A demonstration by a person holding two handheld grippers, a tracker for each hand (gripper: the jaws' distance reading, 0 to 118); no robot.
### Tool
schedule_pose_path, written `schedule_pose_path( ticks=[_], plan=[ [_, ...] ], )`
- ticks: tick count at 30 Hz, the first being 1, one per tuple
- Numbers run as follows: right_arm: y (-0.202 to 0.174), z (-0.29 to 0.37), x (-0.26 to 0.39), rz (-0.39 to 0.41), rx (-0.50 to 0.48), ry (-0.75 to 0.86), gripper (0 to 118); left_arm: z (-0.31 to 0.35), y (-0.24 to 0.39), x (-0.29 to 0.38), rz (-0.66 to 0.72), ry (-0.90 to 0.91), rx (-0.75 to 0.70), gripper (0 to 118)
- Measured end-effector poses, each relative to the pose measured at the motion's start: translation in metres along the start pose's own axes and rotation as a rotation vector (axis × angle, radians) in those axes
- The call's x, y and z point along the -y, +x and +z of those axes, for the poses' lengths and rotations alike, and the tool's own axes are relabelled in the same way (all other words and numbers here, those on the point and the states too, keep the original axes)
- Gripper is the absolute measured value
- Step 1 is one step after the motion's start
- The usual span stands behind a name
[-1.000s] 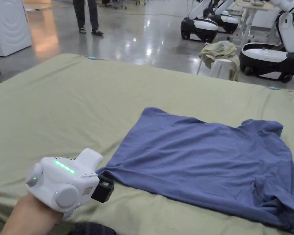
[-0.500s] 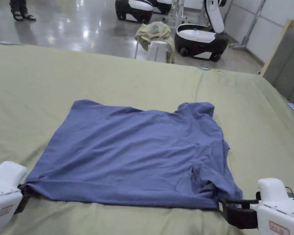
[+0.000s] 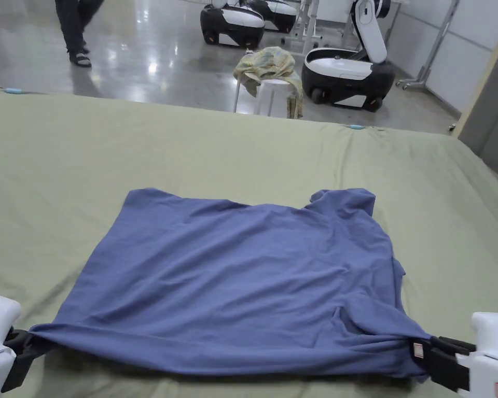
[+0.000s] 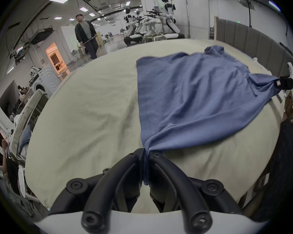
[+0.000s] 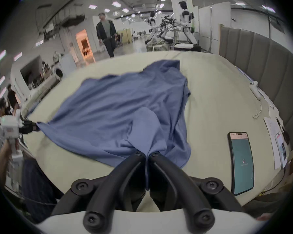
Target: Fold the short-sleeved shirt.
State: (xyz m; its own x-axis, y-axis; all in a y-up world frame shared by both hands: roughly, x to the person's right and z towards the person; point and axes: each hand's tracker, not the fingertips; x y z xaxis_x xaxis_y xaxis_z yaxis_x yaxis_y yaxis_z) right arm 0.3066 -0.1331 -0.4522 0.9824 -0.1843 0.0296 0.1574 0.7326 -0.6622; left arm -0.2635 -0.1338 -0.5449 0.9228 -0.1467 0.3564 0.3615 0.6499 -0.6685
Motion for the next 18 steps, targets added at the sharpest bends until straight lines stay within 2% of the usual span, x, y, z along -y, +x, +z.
schedule_pose_path(
  ticks=[3,6,7,11,12,15,16,17,18],
  plan=[
    [0.002,0.006,-0.034,-0.025,-0.004,0.066,2,-0.001,-0.004,-0.041,-0.01,0.026,0.005,7],
    [0.004,-0.012,-0.078,-0.116,0.011,0.062,2,-0.025,-0.014,-0.091,0.033,0.036,0.028,7],
    [0.01,-0.028,-0.092,-0.133,0.044,0.05,2,-0.04,-0.014,-0.11,0.039,0.026,0.027,7],
    [0.018,-0.102,-0.123,-0.098,0.14,-0.03,2,-0.121,-0.016,-0.158,0.095,-0.121,0.062,7],
    [0.021,-0.121,-0.125,-0.102,0.16,-0.055,2,-0.139,-0.014,-0.161,0.099,-0.167,0.015,7],
    [0.027,-0.158,-0.116,-0.101,0.191,-0.123,2,-0.177,-0.008,-0.161,0.086,-0.271,0.003,7],
    [0.027,-0.16,-0.111,-0.057,0.224,-0.111,7,-0.172,-0.003,-0.156,0.07,-0.257,0.024,7],
    [0.03,-0.164,-0.106,-0.019,0.223,-0.088,28,-0.168,-0.002,-0.151,0.058,-0.232,0.044,8],
    [0.031,-0.158,-0.102,-0.004,0.186,-0.073,62,-0.159,-0.001,-0.146,0.061,-0.185,0.034,11]
  ],
)
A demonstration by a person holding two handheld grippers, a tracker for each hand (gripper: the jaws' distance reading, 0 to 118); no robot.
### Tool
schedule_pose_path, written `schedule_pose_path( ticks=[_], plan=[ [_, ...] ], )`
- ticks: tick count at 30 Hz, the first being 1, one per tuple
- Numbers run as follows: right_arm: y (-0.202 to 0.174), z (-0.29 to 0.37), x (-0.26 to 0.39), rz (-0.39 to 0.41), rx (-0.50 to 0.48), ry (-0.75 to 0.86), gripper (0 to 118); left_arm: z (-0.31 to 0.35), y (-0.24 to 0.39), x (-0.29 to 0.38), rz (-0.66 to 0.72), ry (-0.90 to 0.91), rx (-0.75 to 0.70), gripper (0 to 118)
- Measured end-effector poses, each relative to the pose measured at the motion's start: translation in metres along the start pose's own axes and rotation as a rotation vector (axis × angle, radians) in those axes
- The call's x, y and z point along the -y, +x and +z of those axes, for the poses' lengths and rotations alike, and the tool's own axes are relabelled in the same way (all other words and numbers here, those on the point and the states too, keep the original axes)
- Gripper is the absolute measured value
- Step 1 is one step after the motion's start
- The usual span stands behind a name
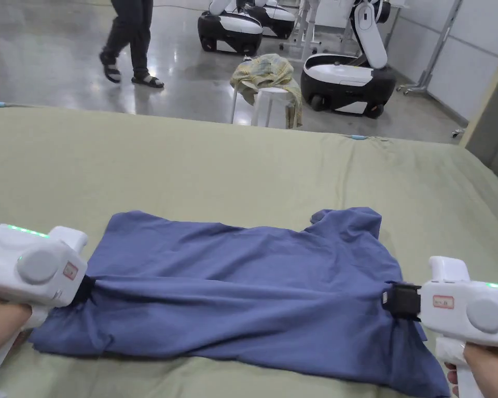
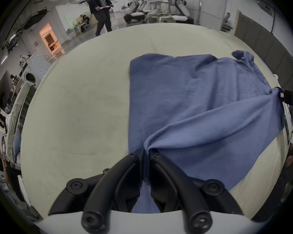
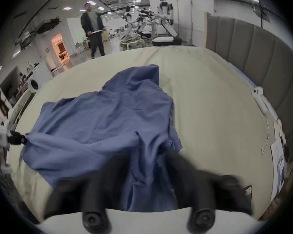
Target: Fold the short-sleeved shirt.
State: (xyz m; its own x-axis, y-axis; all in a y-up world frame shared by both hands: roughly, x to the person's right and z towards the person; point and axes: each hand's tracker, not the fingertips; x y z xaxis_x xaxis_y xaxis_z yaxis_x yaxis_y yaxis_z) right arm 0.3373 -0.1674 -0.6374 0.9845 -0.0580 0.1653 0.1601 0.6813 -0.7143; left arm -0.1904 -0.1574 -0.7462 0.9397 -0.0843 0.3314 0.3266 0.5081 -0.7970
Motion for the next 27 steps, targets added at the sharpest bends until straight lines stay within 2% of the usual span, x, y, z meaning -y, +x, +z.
schedule_pose_path(
  ticks=[1,2,3,4,6,8,9,10,11,12,13,14,16,21,25,26,27],
  plan=[
    [0.001,0.008,0.005,0.005,-0.038,0.004,100,0.016,0.0,0.01,0.004,0.073,-0.019,29],
    [-0.001,0.024,0.009,0.024,-0.038,0.042,118,0.034,-0.003,0.019,-0.008,0.15,-0.014,69],
    [-0.003,0.048,0.015,0.059,-0.03,0.123,116,0.058,-0.001,0.036,-0.023,0.256,-0.047,93],
    [-0.007,0.069,0.023,0.091,-0.025,0.177,113,0.082,0.002,0.054,-0.036,0.353,-0.081,101],
    [-0.016,0.108,0.044,0.11,-0.03,0.3,113,0.117,0.002,0.086,-0.046,0.486,-0.126,101],
    [-0.027,0.142,0.065,0.149,-0.044,0.38,112,0.142,0.005,0.121,-0.04,0.483,-0.11,100],
    [-0.033,0.157,0.075,0.163,-0.027,0.405,106,0.15,0.005,0.138,-0.038,0.474,-0.116,100],
    [-0.037,0.169,0.084,0.169,-0.027,0.432,89,0.152,0.003,0.151,-0.037,0.466,-0.138,97],
    [-0.041,0.176,0.09,0.171,-0.034,0.423,43,0.154,0.002,0.162,-0.038,0.458,-0.145,72],
    [-0.046,0.181,0.096,0.175,-0.02,0.412,9,0.157,0.0,0.173,-0.041,0.459,-0.148,33],
    [-0.05,0.184,0.103,0.179,-0.006,0.407,2,0.157,-0.001,0.179,-0.029,0.444,-0.164,9],
    [-0.052,0.189,0.11,0.182,-0.014,0.413,2,0.143,-0.012,0.183,0.0,0.424,-0.175,9],
    [-0.061,0.195,0.116,0.193,-0.044,0.395,2,0.139,-0.021,0.185,0.043,0.399,-0.079,9],
    [-0.074,0.197,0.126,0.19,-0.063,0.365,2,0.101,-0.02,0.156,0.004,0.325,-0.067,9],
    [-0.079,0.194,0.128,0.2,-0.056,0.344,2,0.05,-0.022,0.125,0.093,0.218,-0.022,9],
    [-0.079,0.194,0.128,0.204,-0.056,0.336,2,0.04,-0.026,0.121,0.125,0.209,-0.015,12],
    [-0.076,0.191,0.128,0.214,-0.049,0.326,2,0.028,-0.03,0.117,0.151,0.214,-0.002,31]
  ],
)
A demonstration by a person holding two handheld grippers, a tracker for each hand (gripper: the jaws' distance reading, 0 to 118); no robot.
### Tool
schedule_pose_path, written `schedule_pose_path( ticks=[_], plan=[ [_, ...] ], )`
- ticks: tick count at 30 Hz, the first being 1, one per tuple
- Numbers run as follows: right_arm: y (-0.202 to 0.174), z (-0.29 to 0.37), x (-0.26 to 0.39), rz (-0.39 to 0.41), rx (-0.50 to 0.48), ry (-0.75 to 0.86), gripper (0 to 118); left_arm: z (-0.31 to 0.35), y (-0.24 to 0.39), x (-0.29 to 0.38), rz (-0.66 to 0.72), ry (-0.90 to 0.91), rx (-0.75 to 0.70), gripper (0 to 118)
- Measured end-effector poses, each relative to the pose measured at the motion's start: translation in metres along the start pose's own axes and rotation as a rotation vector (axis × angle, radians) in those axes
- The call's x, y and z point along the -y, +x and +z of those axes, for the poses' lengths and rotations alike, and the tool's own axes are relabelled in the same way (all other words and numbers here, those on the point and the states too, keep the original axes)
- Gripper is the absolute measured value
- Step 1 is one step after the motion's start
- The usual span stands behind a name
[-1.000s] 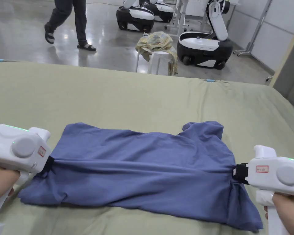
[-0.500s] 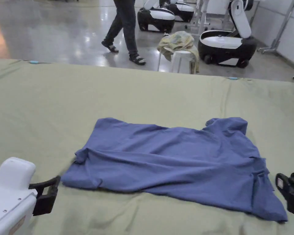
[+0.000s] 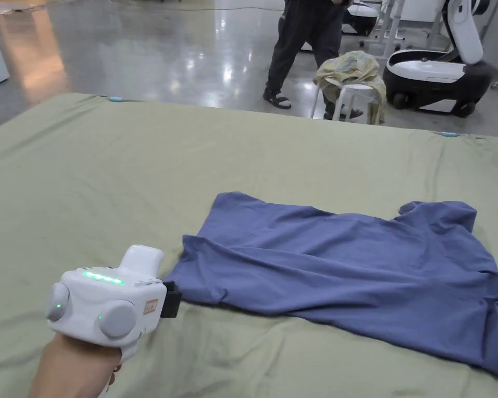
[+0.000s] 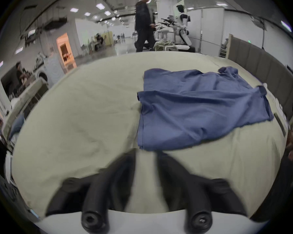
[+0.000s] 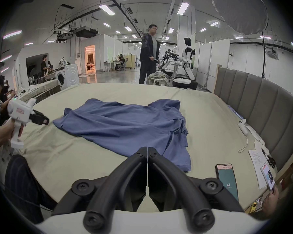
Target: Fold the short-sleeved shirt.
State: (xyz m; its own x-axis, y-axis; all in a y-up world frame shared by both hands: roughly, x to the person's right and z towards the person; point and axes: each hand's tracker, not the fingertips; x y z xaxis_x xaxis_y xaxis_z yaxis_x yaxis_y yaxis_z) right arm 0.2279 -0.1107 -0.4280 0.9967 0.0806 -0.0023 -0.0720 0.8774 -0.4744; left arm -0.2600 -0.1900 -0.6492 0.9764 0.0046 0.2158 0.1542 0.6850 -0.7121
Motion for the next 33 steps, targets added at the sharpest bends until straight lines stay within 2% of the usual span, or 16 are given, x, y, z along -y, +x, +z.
schedule_pose_path(
  ticks=[1,2,7,8,9,10,12,13,15,17,18,20,22,24,26,33],
  plan=[
    [0.001,-0.002,0.001,0.019,0.018,-0.01,2,-0.011,-0.001,-0.003,0.024,0.0,0.039,58],
    [0.002,-0.004,0.002,0.039,0.039,-0.018,2,-0.021,0.0,-0.005,0.025,-0.021,0.041,75],
    [0.029,-0.019,0.008,0.013,0.079,-0.06,2,-0.036,0.022,-0.007,-0.024,-0.09,-0.021,73],
    [0.038,-0.024,0.01,0.008,0.09,-0.069,3,-0.035,0.025,-0.007,-0.028,-0.083,-0.017,60],
    [0.044,-0.03,0.01,0.002,0.103,-0.077,3,-0.029,0.029,-0.009,-0.047,-0.064,0.002,39],
    [0.049,-0.038,0.011,-0.006,0.113,-0.085,3,-0.024,0.035,-0.01,-0.083,-0.028,-0.069,16],
    [0.063,-0.059,0.015,-0.047,0.101,-0.147,10,-0.017,0.038,-0.015,-0.082,-0.03,-0.037,13],
    [0.069,-0.073,0.016,-0.075,0.095,-0.186,18,-0.015,0.038,-0.016,-0.068,-0.038,-0.025,12],
    [0.083,-0.103,0.021,-0.139,0.083,-0.263,51,-0.009,0.038,-0.018,-0.065,-0.017,-0.027,12],
    [0.093,-0.13,0.028,-0.165,0.085,-0.315,95,-0.002,0.039,-0.021,-0.05,-0.014,-0.016,12],
    [0.097,-0.142,0.032,-0.164,0.085,-0.343,100,0.001,0.041,-0.022,-0.046,-0.011,-0.015,12],
    [0.1,-0.16,0.038,-0.142,0.097,-0.365,89,0.001,0.038,-0.026,-0.044,-0.01,-0.008,12],
    [0.102,-0.172,0.042,-0.162,0.048,-0.417,39,0.0,0.038,-0.026,-0.045,-0.016,-0.006,11],
    [0.101,-0.168,0.036,-0.185,0.045,-0.397,34,-0.003,0.032,-0.028,-0.028,-0.015,0.007,10],
    [0.105,-0.158,0.022,-0.234,-0.003,-0.364,12,0.003,0.031,-0.031,-0.019,-0.011,0.001,8],
    [0.1,-0.074,-0.038,-0.193,-0.056,-0.254,11,0.072,0.026,-0.051,-0.028,0.091,0.036,7]
  ],
)
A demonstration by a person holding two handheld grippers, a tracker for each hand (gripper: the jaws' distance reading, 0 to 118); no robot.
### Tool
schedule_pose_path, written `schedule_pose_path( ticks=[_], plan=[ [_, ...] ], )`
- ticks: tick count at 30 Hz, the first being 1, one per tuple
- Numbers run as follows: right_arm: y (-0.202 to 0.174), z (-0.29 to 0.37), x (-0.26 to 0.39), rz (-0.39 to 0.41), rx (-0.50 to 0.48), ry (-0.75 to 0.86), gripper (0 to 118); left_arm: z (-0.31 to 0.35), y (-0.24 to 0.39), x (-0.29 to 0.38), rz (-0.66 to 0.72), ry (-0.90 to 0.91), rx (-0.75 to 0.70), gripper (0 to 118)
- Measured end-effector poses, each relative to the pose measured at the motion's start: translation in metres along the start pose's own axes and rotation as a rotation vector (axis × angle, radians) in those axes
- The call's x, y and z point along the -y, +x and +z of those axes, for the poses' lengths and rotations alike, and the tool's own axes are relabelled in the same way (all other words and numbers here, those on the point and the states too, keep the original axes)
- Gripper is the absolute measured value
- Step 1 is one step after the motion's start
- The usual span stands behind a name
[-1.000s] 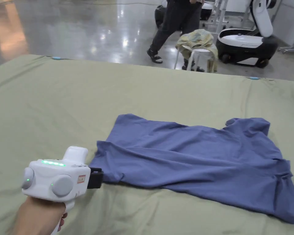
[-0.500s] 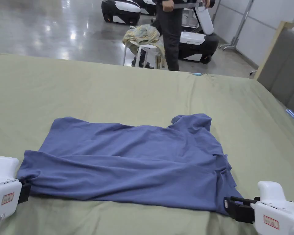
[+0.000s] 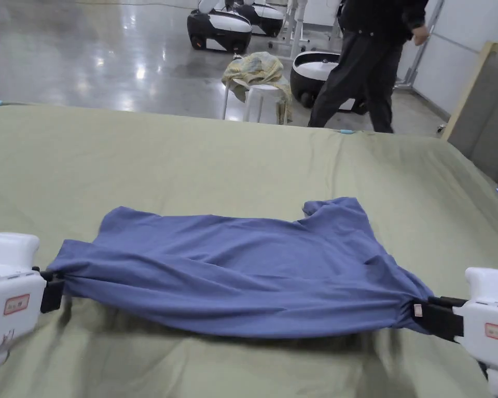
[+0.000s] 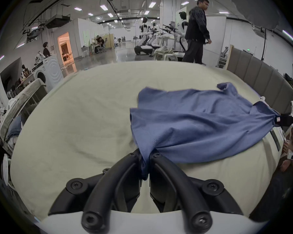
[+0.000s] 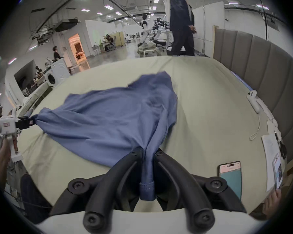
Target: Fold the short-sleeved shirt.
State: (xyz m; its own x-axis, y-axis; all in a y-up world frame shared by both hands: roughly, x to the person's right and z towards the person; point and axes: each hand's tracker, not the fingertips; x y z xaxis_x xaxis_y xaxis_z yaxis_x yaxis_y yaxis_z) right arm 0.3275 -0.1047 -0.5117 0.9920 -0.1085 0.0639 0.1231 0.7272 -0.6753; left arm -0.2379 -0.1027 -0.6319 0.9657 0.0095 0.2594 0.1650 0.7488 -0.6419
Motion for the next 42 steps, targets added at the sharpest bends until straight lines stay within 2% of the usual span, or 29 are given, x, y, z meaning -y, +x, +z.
schedule_pose_path(
  ticks=[5,8,9,11,13,14,15,16,17,18,19,21,23,25,26,27,28,29,31,32,34,41,42],
  plan=[
    [-0.007,0.048,0.022,0.013,-0.02,-0.019,11,0.065,-0.013,0.016,0.014,0.016,0.03,7],
    [-0.002,0.053,0.062,-0.016,-0.022,-0.091,11,0.084,-0.024,0.052,0.026,-0.069,0.052,7],
    [0.0,0.051,0.077,-0.036,-0.029,-0.112,11,0.085,-0.027,0.066,0.023,-0.1,0.058,7],
    [0.002,0.04,0.107,-0.132,-0.065,-0.168,11,0.076,-0.032,0.094,0.032,-0.166,0.049,7],
    [0.002,0.03,0.127,-0.181,-0.07,-0.193,11,0.069,-0.039,0.113,0.118,-0.193,0.083,8],
    [0.002,0.028,0.13,-0.169,-0.059,-0.186,11,0.067,-0.04,0.118,0.153,-0.19,0.095,12],
    [0.002,0.026,0.133,-0.178,-0.043,-0.176,14,0.067,-0.043,0.119,0.17,-0.165,0.072,26],
    [0.003,0.029,0.133,-0.209,-0.029,-0.133,30,0.07,-0.043,0.118,0.163,-0.165,0.052,51],
    [0.003,0.034,0.129,-0.228,-0.028,-0.111,74,0.076,-0.044,0.115,0.157,-0.134,0.034,84],
    [0.001,0.041,0.123,-0.223,-0.025,-0.095,105,0.086,-0.044,0.112,0.125,-0.042,-0.01,97],
    [-0.004,0.049,0.114,-0.199,-0.004,-0.05,116,0.101,-0.039,0.107,0.079,0.07,-0.023,98],
    [-0.021,0.07,0.097,-0.15,0.011,0.144,117,0.124,-0.024,0.093,0.036,0.237,-0.065,98],
    [-0.045,0.084,0.08,-0.113,0.016,0.311,113,0.137,-0.001,0.081,0.001,0.357,-0.063,98],
    [-0.071,0.092,0.069,-0.048,0.003,0.471,110,0.137,0.019,0.072,-0.018,0.455,-0.124,98],
    [-0.083,0.093,0.067,-0.007,0.024,0.514,100,0.133,0.027,0.07,-0.016,0.482,-0.146,98],
    [-0.094,0.088,0.065,0.032,0.057,0.557,81,0.129,0.033,0.068,-0.008,0.502,-0.15,97],
    [-0.104,0.086,0.064,0.059,0.077,0.578,47,0.125,0.038,0.067,-0.004,0.506,-0.147,95],
    [-0.11,0.082,0.065,0.067,0.074,0.582,13,0.121,0.041,0.069,-0.004,0.529,-0.167,78],
    [-0.116,0.072,0.062,0.07,0.022,0.525,10,0.105,0.048,0.067,-0.008,0.487,-0.194,17],
    [-0.118,0.067,0.061,0.067,0.012,0.502,10,0.098,0.046,0.065,0.006,0.448,-0.185,12],
    [-0.121,0.06,0.064,0.078,0.013,0.498,10,0.076,0.035,0.058,0.054,0.373,-0.109,12],
    [-0.117,0.029,0.061,0.117,0.009,0.417,10,-0.058,-0.012,-0.004,0.051,-0.043,-0.118,13],
    [-0.115,0.024,0.061,0.119,0.006,0.407,10,-0.081,-0.021,-0.013,0.068,-0.08,-0.101,20]
  ],
)
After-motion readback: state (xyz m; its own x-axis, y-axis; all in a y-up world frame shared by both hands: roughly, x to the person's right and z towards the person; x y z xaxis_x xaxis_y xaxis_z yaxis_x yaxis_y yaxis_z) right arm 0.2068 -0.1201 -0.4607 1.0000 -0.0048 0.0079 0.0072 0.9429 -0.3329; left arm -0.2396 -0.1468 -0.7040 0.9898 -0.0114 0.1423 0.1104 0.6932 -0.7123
